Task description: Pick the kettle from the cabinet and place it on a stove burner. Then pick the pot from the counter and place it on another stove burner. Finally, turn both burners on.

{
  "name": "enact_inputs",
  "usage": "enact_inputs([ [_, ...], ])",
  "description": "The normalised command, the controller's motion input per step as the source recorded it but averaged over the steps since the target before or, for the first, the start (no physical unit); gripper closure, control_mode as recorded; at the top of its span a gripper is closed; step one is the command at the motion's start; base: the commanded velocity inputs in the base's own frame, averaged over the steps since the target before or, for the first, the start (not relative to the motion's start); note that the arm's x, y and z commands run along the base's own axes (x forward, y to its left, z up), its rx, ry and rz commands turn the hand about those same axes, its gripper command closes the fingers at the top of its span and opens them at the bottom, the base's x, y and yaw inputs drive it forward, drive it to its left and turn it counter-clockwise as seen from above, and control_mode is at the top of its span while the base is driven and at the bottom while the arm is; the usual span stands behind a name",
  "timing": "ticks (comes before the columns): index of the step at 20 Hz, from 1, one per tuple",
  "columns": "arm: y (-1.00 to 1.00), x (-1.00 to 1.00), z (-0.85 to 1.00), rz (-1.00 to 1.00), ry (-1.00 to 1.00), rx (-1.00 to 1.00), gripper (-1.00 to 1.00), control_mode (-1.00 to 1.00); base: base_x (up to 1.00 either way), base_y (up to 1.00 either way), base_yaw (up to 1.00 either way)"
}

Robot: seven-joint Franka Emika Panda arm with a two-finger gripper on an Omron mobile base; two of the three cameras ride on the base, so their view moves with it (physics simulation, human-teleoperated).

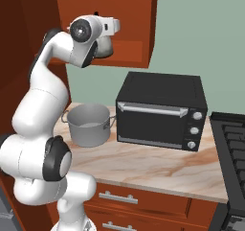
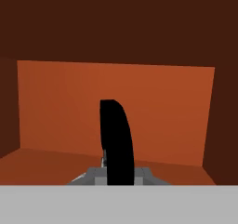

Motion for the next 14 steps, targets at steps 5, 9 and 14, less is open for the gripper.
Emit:
enact_inputs([
  [5, 0.0, -0.32, 0.08, 0.0, 0.0, 0.0, 1.0, -1.0, 0.0, 0.0, 0.0],
  [9, 0.0, -0.31, 0.06, 0.0, 0.0, 0.0, 1.0, -1.0, 0.0, 0.0, 0.0],
  [14, 0.0, -0.34, 0.05, 0.0, 0.0, 0.0, 1.0, -1.0, 0.0, 0.0, 0.0],
])
